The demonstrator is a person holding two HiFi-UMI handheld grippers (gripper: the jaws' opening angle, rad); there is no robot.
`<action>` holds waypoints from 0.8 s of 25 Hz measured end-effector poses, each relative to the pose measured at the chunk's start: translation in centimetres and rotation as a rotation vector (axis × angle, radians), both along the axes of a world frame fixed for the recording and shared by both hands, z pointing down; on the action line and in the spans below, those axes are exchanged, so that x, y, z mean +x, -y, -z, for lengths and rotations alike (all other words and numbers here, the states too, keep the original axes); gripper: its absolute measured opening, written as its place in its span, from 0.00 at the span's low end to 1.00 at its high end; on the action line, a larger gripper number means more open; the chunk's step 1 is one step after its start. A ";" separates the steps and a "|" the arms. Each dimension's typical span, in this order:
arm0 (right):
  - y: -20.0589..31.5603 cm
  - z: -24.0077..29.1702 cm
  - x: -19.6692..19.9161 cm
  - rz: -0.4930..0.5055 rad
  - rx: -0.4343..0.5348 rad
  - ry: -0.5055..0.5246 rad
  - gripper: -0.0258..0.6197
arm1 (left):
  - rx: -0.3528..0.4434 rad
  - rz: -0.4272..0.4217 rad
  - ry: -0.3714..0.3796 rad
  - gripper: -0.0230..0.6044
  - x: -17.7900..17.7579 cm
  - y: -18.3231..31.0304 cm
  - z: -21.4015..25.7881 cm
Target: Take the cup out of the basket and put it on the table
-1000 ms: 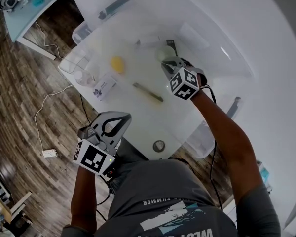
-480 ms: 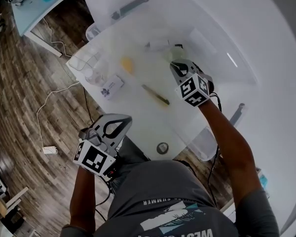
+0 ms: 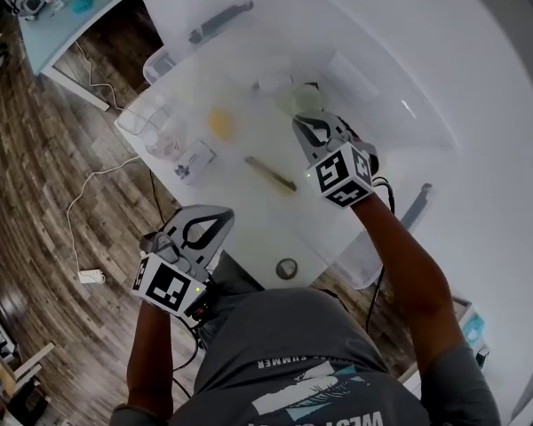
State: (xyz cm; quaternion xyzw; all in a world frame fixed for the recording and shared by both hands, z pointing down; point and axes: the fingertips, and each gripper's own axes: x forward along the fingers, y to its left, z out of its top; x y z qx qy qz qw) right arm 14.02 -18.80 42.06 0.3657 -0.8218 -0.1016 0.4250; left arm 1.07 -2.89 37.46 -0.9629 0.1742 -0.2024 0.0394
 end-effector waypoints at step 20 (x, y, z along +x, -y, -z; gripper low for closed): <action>-4.2 7.4 -2.2 0.029 0.105 0.104 0.08 | 0.047 0.062 0.001 0.05 -0.6 -0.4 1.5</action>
